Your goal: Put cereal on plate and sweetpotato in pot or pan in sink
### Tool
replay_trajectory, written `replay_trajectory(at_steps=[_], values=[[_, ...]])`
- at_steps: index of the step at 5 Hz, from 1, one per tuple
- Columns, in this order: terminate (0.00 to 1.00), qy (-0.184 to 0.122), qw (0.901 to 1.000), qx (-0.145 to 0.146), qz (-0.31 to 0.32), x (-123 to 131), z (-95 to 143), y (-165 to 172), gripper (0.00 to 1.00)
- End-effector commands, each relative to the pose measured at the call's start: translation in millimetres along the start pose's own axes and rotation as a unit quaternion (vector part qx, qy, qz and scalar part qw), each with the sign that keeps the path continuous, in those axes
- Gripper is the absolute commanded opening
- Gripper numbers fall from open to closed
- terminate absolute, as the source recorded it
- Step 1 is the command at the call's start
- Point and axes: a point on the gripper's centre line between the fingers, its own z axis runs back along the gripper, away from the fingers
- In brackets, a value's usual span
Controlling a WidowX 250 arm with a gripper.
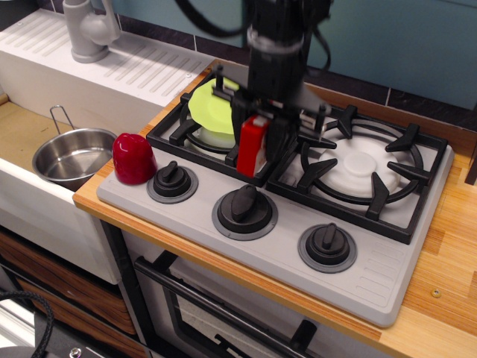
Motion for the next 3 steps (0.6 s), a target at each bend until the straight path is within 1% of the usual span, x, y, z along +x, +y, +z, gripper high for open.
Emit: replay_trajectory(at_steps=[1, 2, 3], values=[[0.00, -0.042, 0.9988, 0.002, -0.023, 19.5, 35.3, 14.2, 0.00], [0.00, -0.052, 0.9977, -0.002, -0.043, 35.7, 39.5, 27.5, 0.00], [0.00, -0.054, 0.9964, -0.002, -0.065, 61.3, 43.1, 43.1, 0.00]])
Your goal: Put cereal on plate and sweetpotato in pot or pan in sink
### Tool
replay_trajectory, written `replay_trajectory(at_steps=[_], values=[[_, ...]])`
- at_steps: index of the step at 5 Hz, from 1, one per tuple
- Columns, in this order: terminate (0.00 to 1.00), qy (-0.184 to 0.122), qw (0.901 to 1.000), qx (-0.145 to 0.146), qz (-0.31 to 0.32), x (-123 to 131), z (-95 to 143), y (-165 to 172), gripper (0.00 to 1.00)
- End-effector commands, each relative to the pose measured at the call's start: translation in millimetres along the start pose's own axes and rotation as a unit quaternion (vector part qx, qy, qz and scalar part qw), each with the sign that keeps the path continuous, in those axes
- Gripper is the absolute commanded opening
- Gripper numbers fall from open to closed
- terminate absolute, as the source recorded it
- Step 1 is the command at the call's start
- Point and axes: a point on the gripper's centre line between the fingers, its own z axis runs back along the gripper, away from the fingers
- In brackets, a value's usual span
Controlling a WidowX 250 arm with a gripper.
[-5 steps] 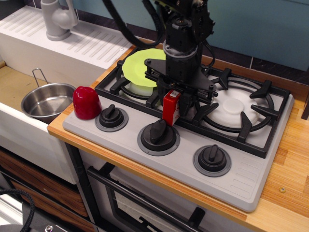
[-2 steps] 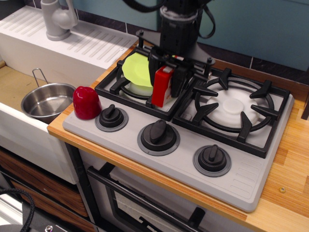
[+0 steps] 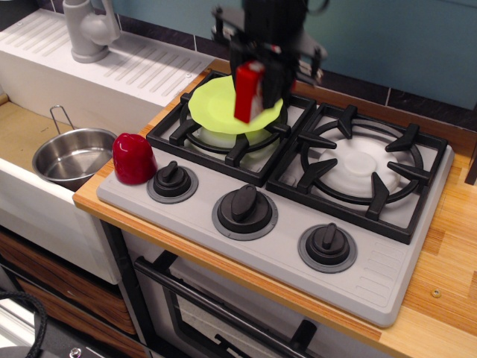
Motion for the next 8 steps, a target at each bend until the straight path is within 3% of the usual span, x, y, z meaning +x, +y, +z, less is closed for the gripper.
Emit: replay_trajectory(at_steps=[1, 3, 5, 6, 8], values=[[0.00, -0.033, 0.9987, -0.001, -0.039, 47.8, 10.2, 36.7, 0.00], [0.00, -0.025, 0.9991, -0.009, -0.033, 55.5, -8.5, 60.4, 0.00], [0.00, -0.019, 0.9997, -0.013, -0.008, 36.9, -25.2, 58.3, 0.00], [0.00, -0.020, 0.9998, -0.005, 0.007, 31.8, -29.6, 48.9, 1.00], [0.00, -0.006, 0.9998, -0.003, 0.017, 27.8, -16.8, 38.4, 1.00]])
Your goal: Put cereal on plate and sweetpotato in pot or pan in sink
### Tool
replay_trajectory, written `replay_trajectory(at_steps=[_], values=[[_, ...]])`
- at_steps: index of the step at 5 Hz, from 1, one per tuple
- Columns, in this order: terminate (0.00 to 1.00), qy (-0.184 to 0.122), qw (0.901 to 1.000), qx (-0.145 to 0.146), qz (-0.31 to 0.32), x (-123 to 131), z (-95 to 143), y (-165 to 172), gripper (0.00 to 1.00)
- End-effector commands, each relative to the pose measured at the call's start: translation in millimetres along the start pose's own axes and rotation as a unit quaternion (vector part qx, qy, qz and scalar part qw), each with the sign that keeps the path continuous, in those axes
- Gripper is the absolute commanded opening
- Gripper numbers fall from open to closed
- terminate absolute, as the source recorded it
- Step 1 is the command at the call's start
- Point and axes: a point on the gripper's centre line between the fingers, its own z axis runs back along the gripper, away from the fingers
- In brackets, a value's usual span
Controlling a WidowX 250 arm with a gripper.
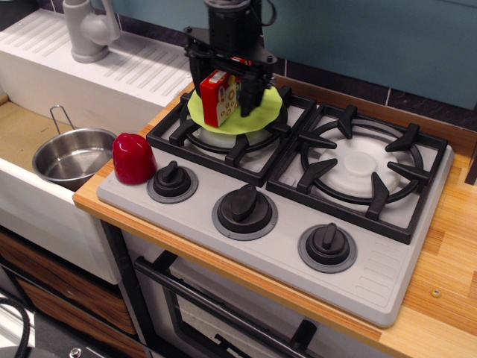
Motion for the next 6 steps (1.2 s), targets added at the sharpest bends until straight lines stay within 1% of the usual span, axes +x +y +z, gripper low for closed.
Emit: replay_trajectory(at_steps=[1, 3, 4, 6], values=[[0.00, -0.025, 0.9995, 0.021, 0.005, -4.2, 56.5, -6.7, 1.00], [0.00, 0.020, 0.9994, 0.025, 0.012, -29.7, 116.0, -14.5, 1.00], [0.00, 0.031, 0.9985, 0.043, -0.015, -32.5, 133.7, -21.3, 1.00], [0.00, 0.031, 0.9985, 0.043, -0.015, -32.5, 133.7, -21.3, 1.00]])
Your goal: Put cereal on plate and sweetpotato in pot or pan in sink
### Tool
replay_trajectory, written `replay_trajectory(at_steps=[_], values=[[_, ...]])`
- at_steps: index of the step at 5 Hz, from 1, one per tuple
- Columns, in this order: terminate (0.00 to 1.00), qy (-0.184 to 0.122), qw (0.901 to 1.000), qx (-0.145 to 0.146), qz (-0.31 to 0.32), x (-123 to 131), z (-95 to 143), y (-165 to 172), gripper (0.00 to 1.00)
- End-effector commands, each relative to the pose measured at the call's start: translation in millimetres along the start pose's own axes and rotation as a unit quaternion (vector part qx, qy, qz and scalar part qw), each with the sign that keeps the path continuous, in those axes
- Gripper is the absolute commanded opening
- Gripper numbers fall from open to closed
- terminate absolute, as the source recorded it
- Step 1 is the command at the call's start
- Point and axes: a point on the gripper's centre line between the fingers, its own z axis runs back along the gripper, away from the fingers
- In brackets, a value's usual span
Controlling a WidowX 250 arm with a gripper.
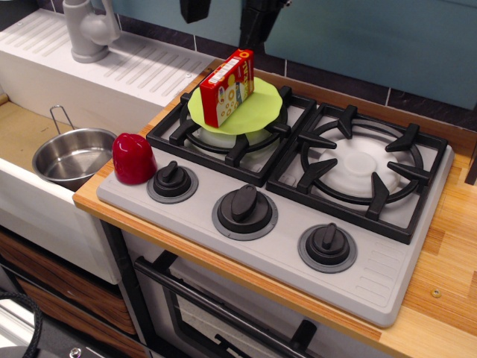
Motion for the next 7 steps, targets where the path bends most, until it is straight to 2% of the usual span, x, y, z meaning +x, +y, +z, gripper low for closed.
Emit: replay_trajectory(at_steps=[1, 2, 3, 4, 5, 7], values=[[0.00, -0.042, 0.9991, 0.007, 0.004, 0.6, 26.4, 0.8, 1.00], [0.00, -0.099, 0.9949, 0.011, -0.019, -10.9, 5.8, 24.5, 1.00], [0.00, -0.130, 0.9913, 0.016, -0.007, -15.4, -6.7, 33.9, 1.00], [0.00, -0.156, 0.9877, 0.001, 0.008, -19.4, -17.3, 43.7, 1.00], [0.00, -0.183, 0.9827, 0.005, 0.028, -23.3, -27.2, 53.9, 1.00], [0.00, -0.206, 0.9777, 0.017, 0.035, -31.7, -48.5, 68.8, 1.00]])
